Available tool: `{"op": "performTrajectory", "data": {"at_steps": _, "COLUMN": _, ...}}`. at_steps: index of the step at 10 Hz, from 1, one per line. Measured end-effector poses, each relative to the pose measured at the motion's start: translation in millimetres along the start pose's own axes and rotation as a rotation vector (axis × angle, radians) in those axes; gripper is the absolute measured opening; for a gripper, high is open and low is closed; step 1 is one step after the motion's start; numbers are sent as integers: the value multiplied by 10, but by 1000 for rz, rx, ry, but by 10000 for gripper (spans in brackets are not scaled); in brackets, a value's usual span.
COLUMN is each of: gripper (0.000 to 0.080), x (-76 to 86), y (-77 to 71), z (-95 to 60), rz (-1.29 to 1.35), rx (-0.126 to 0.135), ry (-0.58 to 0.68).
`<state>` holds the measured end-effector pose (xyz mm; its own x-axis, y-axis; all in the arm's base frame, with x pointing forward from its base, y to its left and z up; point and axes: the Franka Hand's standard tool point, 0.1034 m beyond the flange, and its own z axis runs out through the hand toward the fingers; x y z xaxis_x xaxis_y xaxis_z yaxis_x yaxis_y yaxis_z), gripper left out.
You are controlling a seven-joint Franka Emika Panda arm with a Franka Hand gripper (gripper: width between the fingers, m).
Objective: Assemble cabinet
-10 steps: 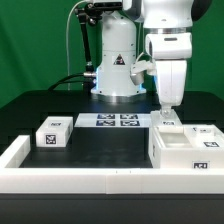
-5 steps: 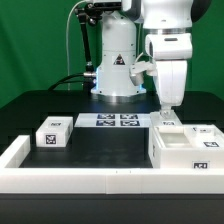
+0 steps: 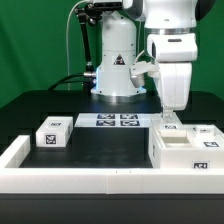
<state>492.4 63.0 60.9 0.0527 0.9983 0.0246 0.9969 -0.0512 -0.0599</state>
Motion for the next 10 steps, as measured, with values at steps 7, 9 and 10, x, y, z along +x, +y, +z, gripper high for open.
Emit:
{"op": "performTrajectory", "data": {"at_steps": 7, "gripper": 70, "x": -12, "y": 378, "z": -29, "rz": -35, "rx": 1, "ry": 14}}
{"op": "performTrajectory", "data": {"at_steps": 9, "gripper": 70, "x": -1, "y": 537, "z": -31, "rz": -29, "rx": -8, "ry": 22}}
{"op": "performTrajectory", "data": {"at_steps": 10, "gripper": 70, "x": 1, "y": 674, "z": -40, "rz": -23, "rx": -18, "ry": 28}}
